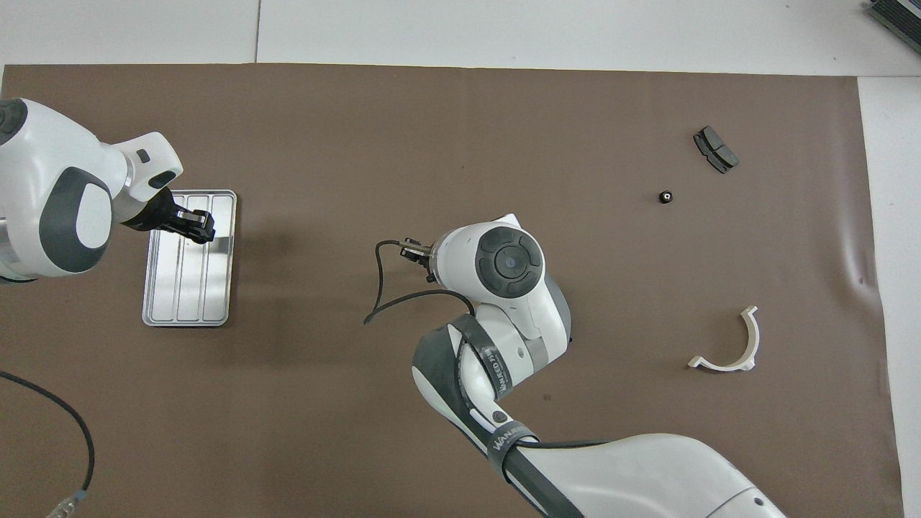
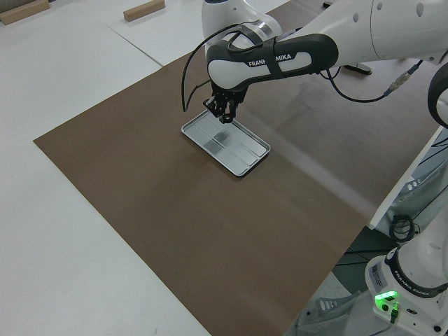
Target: Pick bearing gear from pile to tray
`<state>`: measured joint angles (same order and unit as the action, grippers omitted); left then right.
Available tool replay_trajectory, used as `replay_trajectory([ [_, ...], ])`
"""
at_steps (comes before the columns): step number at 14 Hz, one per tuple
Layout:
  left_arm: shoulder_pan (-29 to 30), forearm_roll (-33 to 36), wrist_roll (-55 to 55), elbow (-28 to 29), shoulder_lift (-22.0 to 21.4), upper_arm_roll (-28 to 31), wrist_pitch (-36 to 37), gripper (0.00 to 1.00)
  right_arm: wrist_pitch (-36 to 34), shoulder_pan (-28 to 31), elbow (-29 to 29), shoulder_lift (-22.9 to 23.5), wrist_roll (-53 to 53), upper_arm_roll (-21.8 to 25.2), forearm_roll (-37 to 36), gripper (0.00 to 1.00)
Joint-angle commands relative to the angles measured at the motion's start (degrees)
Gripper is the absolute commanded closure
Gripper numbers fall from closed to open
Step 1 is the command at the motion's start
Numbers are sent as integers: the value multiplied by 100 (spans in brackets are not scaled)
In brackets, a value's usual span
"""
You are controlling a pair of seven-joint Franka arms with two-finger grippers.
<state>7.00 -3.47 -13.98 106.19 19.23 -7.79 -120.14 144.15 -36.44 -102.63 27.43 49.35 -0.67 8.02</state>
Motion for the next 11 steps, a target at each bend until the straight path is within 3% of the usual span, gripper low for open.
replay_trajectory([
  [1, 64, -31, -52, 805, -437, -12, -571, 100, 87, 58, -221, -44, 92, 31, -266, 89],
  [2, 73, -31, -43, 824, -437, -12, -545, 99, 105, 58, -283, -44, 83, 40, -336, 85],
  [3, 73, -31, -35, 824, -446, -12, -510, 77, 96, 58, -301, -44, 83, 31, -458, 74],
  [4, 73, -31, -26, 824, -446, -12, -510, 36, 96, 50, -301, -44, 109, 31, -494, 18],
  [5, 73, -31, -26, 815, -446, -12, -510, 28, 61, 41, -284, -44, 197, 40, -512, 0],
  [6, 73, -31, -26, 798, -438, -12, -510, 26, 17, 41, -266, -97, 224, 58, -530, 0],
  [8, 38, -31, -26, 754, -429, -12, -510, 5, -263, 163, -257, -420, 198, 101, -565, 0],
  [11, -320, -31, 839, 465, -402, -30, -449, 5, -1018, 750, -248, -1009, -239, 102, -784, 0],
])
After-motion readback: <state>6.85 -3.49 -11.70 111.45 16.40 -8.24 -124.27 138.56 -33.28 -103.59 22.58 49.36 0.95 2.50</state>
